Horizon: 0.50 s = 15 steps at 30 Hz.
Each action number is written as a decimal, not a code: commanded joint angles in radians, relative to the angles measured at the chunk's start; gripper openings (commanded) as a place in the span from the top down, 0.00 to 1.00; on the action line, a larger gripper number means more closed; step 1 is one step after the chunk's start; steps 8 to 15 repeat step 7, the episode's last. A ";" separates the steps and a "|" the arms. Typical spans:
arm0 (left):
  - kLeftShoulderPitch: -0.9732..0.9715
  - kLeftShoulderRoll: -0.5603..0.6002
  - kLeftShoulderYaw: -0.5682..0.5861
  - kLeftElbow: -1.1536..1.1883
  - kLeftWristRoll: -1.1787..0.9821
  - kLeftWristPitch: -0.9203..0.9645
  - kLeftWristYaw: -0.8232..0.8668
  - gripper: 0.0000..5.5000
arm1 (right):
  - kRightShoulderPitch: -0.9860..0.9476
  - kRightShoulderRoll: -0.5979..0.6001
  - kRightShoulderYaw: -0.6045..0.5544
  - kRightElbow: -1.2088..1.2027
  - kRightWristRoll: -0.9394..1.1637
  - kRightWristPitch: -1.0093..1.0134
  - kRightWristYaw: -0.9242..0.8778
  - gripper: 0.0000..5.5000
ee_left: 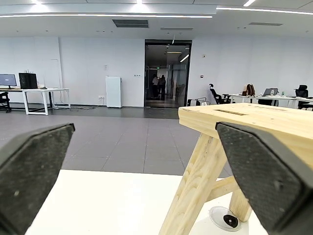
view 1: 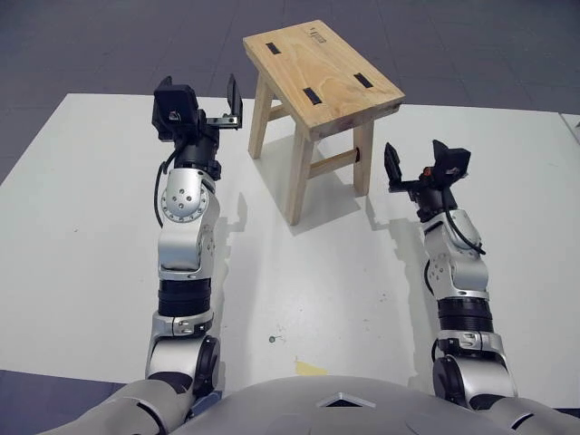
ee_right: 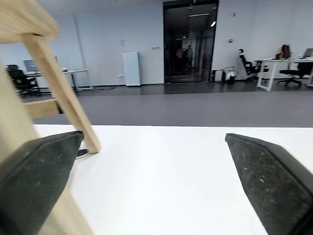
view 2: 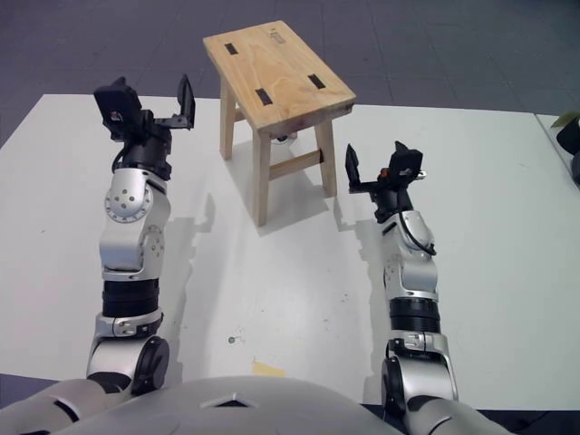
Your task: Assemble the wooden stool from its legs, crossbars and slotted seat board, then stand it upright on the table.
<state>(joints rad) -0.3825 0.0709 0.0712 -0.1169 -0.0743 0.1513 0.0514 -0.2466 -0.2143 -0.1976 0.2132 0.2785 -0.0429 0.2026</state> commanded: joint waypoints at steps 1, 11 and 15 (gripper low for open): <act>-0.012 0.007 -0.002 0.036 0.015 -0.012 -0.010 0.02 | -0.018 0.008 -0.035 0.056 -0.060 -0.063 -0.090 0.02; -0.011 0.023 0.011 0.051 0.007 -0.018 -0.042 0.02 | -0.024 0.039 -0.002 0.085 -0.192 -0.128 -0.219 0.02; -0.011 0.023 0.011 0.051 0.007 -0.018 -0.042 0.02 | -0.024 0.039 -0.002 0.085 -0.192 -0.128 -0.219 0.02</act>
